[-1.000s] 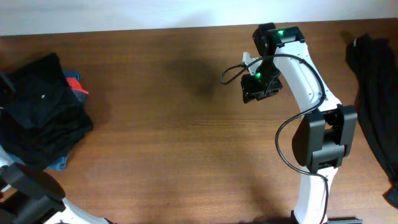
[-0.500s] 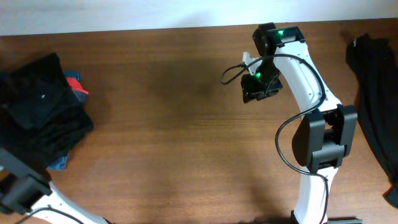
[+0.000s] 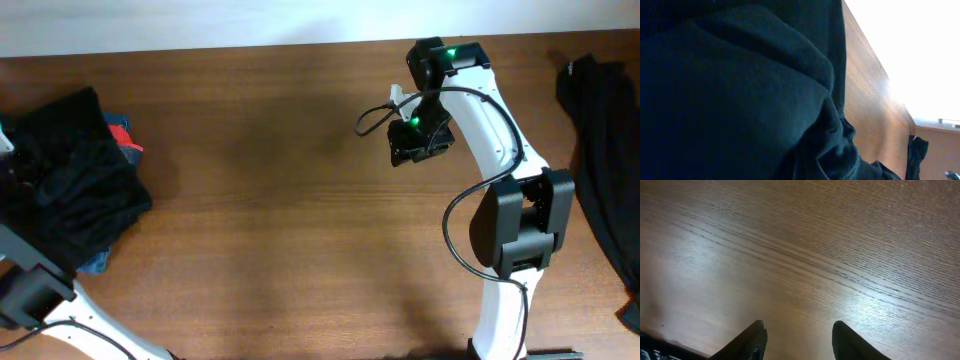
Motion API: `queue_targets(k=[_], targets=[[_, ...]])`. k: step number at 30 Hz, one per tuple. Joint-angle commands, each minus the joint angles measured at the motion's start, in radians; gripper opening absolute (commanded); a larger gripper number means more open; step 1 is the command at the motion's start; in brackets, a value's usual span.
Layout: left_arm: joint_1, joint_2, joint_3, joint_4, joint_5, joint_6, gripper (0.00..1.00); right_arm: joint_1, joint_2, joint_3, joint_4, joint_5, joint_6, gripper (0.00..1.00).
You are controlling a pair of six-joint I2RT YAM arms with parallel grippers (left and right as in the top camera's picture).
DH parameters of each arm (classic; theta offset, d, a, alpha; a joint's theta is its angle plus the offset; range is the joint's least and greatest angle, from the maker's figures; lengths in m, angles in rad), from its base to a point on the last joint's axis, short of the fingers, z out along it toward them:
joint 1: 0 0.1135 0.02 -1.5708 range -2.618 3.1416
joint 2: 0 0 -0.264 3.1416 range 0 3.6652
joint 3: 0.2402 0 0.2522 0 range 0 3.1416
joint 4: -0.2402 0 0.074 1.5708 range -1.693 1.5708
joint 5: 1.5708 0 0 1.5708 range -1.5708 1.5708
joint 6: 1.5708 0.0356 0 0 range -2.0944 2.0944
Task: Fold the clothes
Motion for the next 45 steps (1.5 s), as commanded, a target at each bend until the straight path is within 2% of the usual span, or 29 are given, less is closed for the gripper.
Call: queue_targets(k=[1, 6, 8, 9, 12, 13, 14, 18, 24, 27, 34, 40, 42, 45], targets=[[0.006, -0.142, -0.001, -0.006, -0.013, 0.059, 0.04, 0.000, -0.013, -0.005, 0.000, 0.009, -0.003, 0.48], [-0.042, -0.365, 0.000, -0.008, -0.078, 0.114, 0.27, 0.000, -0.013, -0.005, 0.026, 0.009, -0.003, 0.51], [-0.115, -0.460, 0.000, -0.026, -0.232, 0.116, 0.53, -0.006, -0.013, -0.003, 0.050, 0.008, -0.002, 0.58], [-0.157, -0.488, 0.000, -0.034, -0.293, 0.116, 0.64, -0.015, -0.013, 0.008, 0.054, 0.009, -0.002, 0.65], [-0.297, -0.520, 0.000, -0.077, -0.401, 0.116, 0.84, -0.056, -0.014, 0.063, 0.044, 0.008, -0.002, 0.70], [-0.327, -0.520, 0.000, -0.089, -0.404, 0.116, 0.87, -0.068, -0.014, 0.080, 0.039, 0.008, -0.002, 0.70], [-0.381, -0.514, -0.001, -0.106, -0.405, 0.116, 0.99, -0.097, -0.014, 0.121, 0.030, 0.008, 0.003, 0.99], [-0.476, -0.507, -0.001, -0.129, -0.420, 0.116, 0.99, -0.154, -0.014, 0.156, 0.037, 0.004, 0.023, 0.99], [-0.518, -0.511, -0.001, -0.181, -0.476, 0.093, 0.99, -0.218, -0.034, 0.156, -0.031, -0.022, 0.021, 0.99], [-0.549, -0.521, -0.001, -0.291, -0.622, 0.093, 0.99, -0.221, -0.121, 0.155, -0.056, -0.022, 0.021, 0.99], [-0.593, -0.586, -0.033, -0.388, -0.647, 0.093, 0.99, -0.222, -0.303, 0.154, -0.196, -0.017, 0.020, 0.99], [-0.636, -0.843, -0.352, -0.246, -0.653, 0.092, 0.99, -0.222, -0.556, 0.055, -0.192, -0.018, 0.021, 0.99], [-0.649, -0.961, -0.487, -0.168, -0.653, 0.092, 0.99, -0.222, -0.673, -0.047, -0.136, -0.018, 0.021, 0.99], [-0.672, -1.209, -0.740, -0.007, -0.654, 0.070, 0.99, -0.221, -0.928, -0.332, 0.029, -0.018, 0.020, 0.99]])
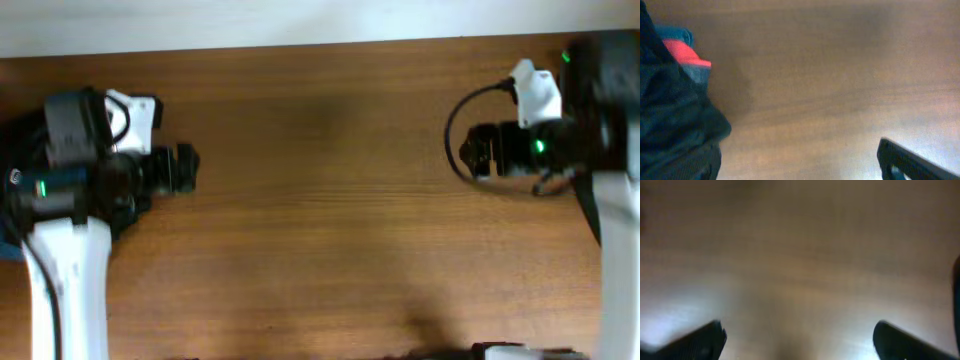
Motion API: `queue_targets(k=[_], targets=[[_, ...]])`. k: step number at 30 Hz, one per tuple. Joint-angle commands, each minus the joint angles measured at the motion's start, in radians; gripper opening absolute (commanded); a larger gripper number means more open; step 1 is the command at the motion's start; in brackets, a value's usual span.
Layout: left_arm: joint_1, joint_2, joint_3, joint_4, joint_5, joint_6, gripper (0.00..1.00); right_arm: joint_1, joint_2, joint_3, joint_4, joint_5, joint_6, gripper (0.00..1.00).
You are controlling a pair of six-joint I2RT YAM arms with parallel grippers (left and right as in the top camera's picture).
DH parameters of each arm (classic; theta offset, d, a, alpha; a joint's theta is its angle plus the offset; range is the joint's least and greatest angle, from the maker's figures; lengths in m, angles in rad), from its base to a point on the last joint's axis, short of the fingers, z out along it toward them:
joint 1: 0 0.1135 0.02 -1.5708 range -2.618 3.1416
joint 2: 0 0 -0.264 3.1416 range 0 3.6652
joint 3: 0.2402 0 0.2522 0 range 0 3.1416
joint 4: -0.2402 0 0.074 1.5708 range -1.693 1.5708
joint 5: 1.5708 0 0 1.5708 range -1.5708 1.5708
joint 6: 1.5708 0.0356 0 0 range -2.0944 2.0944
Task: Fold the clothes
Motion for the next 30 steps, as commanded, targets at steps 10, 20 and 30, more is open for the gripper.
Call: queue_targets(k=[10, 20, 30], targets=[[-0.020, -0.642, -0.584, 0.187, -0.004, -0.024, 0.99, -0.002, -0.768, -0.818, 0.338, -0.012, 0.011, 0.99], [-0.020, -0.642, -0.585, 0.117, -0.004, -0.024, 0.99, -0.002, -0.799, -0.843, 0.293, -0.012, 0.011, 0.99], [-0.020, -0.642, -0.585, 0.117, -0.004, -0.024, 0.99, -0.002, -0.960, -0.876, 0.334, -0.011, -0.023, 0.99]])
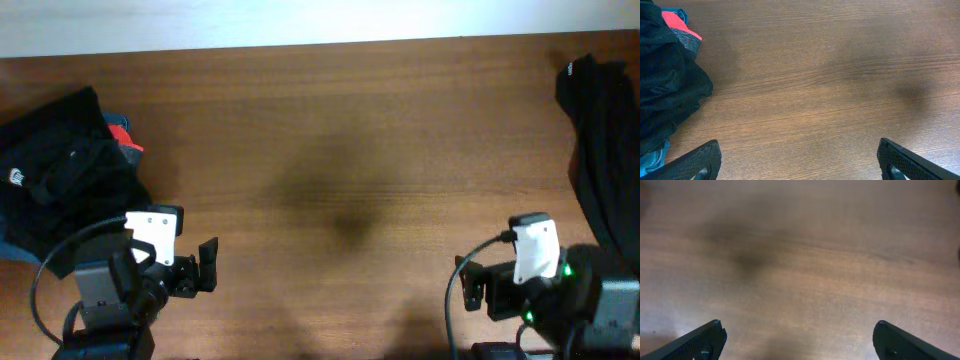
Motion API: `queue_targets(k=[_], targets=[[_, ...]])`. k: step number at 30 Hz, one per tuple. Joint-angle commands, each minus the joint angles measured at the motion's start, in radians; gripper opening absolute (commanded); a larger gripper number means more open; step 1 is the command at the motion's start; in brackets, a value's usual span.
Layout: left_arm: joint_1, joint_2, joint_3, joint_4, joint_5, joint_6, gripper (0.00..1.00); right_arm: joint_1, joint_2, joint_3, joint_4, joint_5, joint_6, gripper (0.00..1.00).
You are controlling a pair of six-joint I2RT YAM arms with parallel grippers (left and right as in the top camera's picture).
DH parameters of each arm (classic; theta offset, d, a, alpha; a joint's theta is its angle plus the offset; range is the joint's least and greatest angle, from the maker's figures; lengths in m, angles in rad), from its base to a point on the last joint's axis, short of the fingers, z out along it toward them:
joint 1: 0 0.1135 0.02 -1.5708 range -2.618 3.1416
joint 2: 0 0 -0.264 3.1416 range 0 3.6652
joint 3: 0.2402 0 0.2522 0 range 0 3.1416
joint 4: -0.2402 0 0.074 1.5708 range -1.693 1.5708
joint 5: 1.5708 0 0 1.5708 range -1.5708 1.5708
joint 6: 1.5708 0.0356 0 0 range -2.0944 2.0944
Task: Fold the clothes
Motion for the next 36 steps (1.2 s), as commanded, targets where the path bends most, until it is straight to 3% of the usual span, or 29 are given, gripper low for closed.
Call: queue_targets(k=[1, 4, 11, 17, 22, 26, 36], targets=[[-0.002, -0.008, -0.002, 0.002, -0.003, -0.009, 0.99, 0.000, -0.106, -0.048, 0.060, -0.005, -0.033, 0.99], [-0.002, -0.008, -0.002, 0.002, -0.003, -0.009, 0.99, 0.019, -0.252, -0.189, 0.247, -0.006, -0.105, 0.99], [-0.002, -0.008, -0.002, 0.002, -0.003, -0.009, 0.99, 0.019, -0.538, -0.629, 0.741, -0.056, -0.104, 0.99], [-0.002, -0.008, -0.002, 0.002, -0.003, -0.009, 0.99, 0.019, -0.547, -0.848, 1.090, -0.043, -0.105, 0.99], [-0.002, -0.008, -0.002, 0.002, -0.003, -0.009, 0.99, 0.019, -0.547, -0.976, 1.279, 0.024, -0.105, 0.99], [-0.002, -0.008, -0.002, 0.002, -0.003, -0.009, 0.99, 0.019, -0.548, -1.020, 1.178, 0.021, -0.104, 0.99], [-0.002, -0.008, -0.002, 0.002, -0.003, -0.009, 0.99, 0.019, -0.547, -1.020, 1.180, 0.024, -0.104, 0.99]])
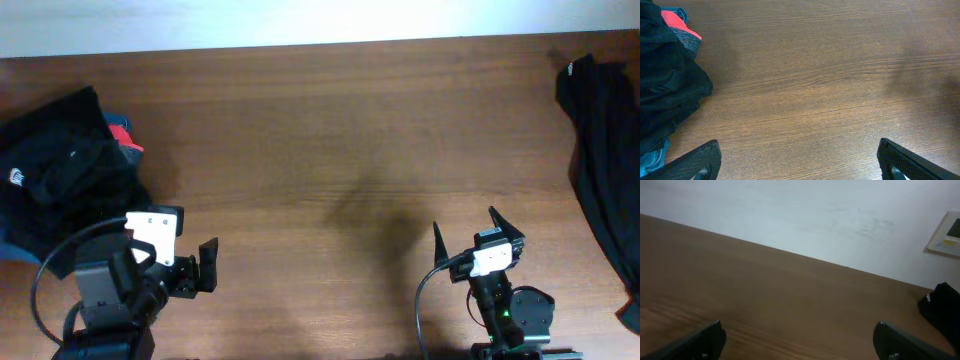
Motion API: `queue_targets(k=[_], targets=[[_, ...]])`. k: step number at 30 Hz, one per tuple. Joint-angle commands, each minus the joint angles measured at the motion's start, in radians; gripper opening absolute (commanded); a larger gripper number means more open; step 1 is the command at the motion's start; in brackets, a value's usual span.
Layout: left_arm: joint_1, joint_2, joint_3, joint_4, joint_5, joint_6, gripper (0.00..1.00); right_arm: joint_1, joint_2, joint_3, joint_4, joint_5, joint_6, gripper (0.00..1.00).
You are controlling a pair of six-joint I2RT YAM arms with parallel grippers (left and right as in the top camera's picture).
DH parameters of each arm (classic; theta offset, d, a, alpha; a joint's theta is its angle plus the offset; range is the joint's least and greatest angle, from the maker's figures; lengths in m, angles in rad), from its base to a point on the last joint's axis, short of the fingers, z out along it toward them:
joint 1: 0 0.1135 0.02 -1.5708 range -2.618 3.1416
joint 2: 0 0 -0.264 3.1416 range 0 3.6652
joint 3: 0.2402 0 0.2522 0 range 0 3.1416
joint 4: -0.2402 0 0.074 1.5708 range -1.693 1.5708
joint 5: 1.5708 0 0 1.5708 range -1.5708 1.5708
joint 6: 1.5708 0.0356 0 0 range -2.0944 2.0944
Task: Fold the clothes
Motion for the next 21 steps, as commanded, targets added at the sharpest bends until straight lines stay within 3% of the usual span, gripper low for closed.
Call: queue_targets(k=[1, 21], targets=[[-0.002, -0.008, 0.000, 0.002, -0.003, -0.009, 0.99, 0.007, -0.011, -0.005, -0.007, 0.013, 0.004, 0.99], [-0.002, -0.008, -0.010, 0.002, -0.003, -0.009, 0.99, 0.007, -0.011, -0.005, -0.007, 0.013, 0.003, 0.99]])
